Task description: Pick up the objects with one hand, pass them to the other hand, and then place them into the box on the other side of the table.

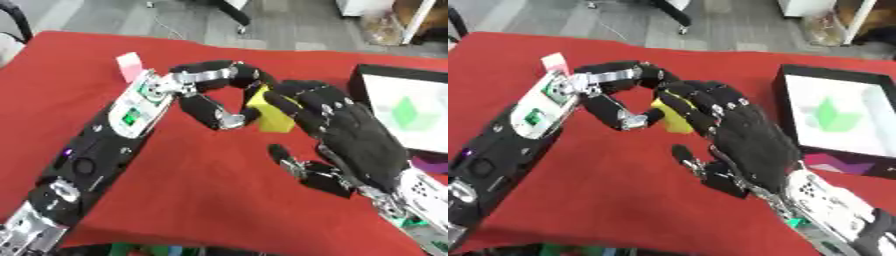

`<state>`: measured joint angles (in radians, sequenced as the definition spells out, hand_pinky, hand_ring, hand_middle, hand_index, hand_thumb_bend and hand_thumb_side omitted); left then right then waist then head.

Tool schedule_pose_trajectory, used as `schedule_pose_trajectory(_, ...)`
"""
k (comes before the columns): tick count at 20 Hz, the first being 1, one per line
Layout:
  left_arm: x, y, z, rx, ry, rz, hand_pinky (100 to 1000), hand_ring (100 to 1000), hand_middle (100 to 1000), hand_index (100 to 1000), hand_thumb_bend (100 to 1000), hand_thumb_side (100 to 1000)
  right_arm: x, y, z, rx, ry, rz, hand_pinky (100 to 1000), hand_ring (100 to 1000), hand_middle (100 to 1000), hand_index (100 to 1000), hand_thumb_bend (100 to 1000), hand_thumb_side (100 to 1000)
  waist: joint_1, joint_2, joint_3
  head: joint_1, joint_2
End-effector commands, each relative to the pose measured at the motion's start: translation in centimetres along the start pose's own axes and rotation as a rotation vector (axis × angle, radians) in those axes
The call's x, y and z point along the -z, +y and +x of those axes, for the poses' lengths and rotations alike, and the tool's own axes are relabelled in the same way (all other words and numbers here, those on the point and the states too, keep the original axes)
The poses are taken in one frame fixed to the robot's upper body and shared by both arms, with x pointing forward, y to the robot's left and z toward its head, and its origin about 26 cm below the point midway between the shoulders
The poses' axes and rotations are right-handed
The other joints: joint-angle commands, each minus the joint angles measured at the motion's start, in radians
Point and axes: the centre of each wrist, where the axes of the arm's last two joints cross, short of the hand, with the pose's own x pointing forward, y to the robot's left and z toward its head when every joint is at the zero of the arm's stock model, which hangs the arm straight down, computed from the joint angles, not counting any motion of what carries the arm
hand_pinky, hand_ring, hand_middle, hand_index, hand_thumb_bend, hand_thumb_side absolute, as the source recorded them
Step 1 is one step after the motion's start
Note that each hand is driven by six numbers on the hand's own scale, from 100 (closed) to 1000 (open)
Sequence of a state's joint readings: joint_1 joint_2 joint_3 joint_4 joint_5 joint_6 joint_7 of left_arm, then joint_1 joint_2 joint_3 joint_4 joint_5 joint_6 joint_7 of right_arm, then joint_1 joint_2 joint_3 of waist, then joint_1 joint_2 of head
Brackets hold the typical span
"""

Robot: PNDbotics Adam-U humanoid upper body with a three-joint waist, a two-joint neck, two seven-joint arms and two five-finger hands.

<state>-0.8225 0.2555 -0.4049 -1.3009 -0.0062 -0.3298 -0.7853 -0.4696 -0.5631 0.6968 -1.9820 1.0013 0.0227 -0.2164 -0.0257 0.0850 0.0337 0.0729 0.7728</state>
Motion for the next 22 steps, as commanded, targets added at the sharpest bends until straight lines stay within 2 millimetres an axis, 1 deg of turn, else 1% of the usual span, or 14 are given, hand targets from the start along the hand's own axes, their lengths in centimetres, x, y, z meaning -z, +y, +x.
schedule_pose_trajectory(1,-0.08,1.13,0.94,0.136,-0.091,-0.126,747,444,412,599,100,327,0.28,-0.97,-0.50,-0.051,-0.013,-0.009,818,854,863,950,284,161,0.002,-0.010,0.000,-0.003,-0.003)
schedule_pose_trajectory(4,0.00,1.08,0.92,0.139,-0.087,-0.132,754,442,410,597,100,324,0.26,-0.96,-0.50,-0.066,-0.015,0.001,827,849,860,945,266,141,0.002,-0.010,0.000,-0.004,-0.003)
schedule_pose_trajectory(8,0.16,1.04,0.95,0.145,-0.085,-0.139,767,442,408,594,100,321,0.23,-0.92,-0.46,-0.086,-0.011,0.030,834,841,857,937,216,100,0.002,-0.011,0.001,-0.004,-0.003)
schedule_pose_trajectory(15,0.12,0.91,0.73,0.138,-0.072,-0.145,790,443,408,594,100,322,0.26,-0.98,-0.54,-0.138,0.003,0.079,843,825,843,918,116,100,0.003,-0.011,0.001,-0.006,-0.003)
schedule_pose_trajectory(18,0.11,0.98,0.74,0.142,-0.071,-0.146,797,447,410,595,100,318,0.22,-0.96,-0.54,-0.157,0.011,0.102,847,823,842,916,102,100,0.003,-0.012,0.001,-0.007,-0.003)
schedule_pose_trajectory(22,0.15,1.09,0.83,0.150,-0.074,-0.145,796,449,413,597,100,310,0.20,-0.95,-0.55,-0.166,0.011,0.111,851,824,844,917,114,100,0.002,-0.013,0.001,-0.007,-0.003)
